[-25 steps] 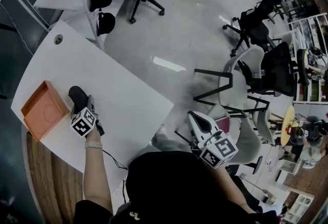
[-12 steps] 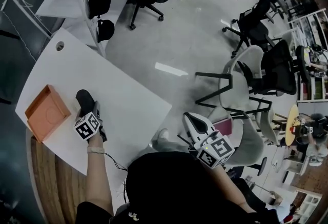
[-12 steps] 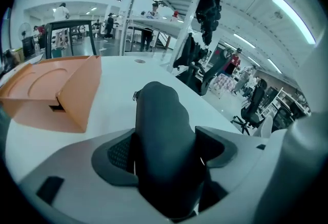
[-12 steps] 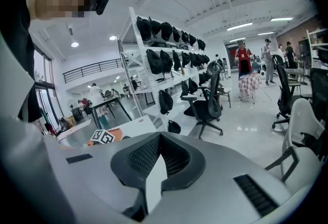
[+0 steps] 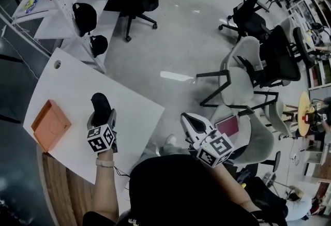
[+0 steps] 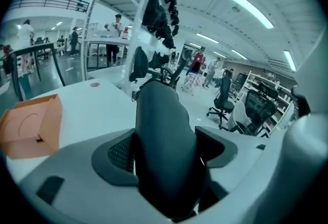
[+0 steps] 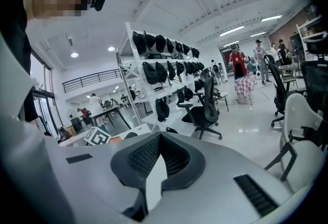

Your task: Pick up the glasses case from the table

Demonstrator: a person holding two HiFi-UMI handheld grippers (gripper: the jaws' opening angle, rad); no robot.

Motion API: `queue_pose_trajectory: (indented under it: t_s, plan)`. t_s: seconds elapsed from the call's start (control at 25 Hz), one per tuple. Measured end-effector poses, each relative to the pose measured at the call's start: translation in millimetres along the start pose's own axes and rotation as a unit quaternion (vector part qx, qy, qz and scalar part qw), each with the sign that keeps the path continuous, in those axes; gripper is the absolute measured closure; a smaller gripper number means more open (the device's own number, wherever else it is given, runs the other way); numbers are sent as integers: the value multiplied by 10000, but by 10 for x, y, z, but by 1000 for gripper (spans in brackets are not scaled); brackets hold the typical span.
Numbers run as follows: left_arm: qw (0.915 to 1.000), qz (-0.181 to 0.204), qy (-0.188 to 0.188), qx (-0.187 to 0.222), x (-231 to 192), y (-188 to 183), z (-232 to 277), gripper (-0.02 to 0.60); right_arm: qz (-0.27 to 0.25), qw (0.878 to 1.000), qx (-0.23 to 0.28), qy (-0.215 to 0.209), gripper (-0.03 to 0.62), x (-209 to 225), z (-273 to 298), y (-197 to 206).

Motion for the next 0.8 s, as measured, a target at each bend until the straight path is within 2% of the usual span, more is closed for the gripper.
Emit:
queue_pose_trajectory:
  t_s: [0.12, 0.24, 0.44, 0.6, 0.8]
  plan:
    - [9987, 404, 296, -43, 428, 23, -54, 218, 100, 9998, 139, 74, 568, 107, -176, 8]
    - [9957, 633, 655, -138, 889, 102, -135, 219, 142, 9995, 278, 92, 569, 223, -384, -19]
    - [9841, 1053, 1400, -289, 1637, 187, -286, 221, 189, 9983, 499, 235, 568, 398, -734, -22]
    - [9668, 1544, 2021, -246, 2293, 250, -409, 221, 186, 9974, 586, 386, 568, 543, -1049, 48]
    - [9341, 2075, 2894, -245, 2969, 294, -566, 221, 241, 9953, 702, 622, 568, 687, -1420, 128]
Point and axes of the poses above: the fingertips, and each gripper's own axes: z forward along the fingers, x to its right, y out of its underside, the point moved 7 cm from there along -z, backward along the fingers, and after that the axes turned 13 degrees about -z, right-handed, at the moved point
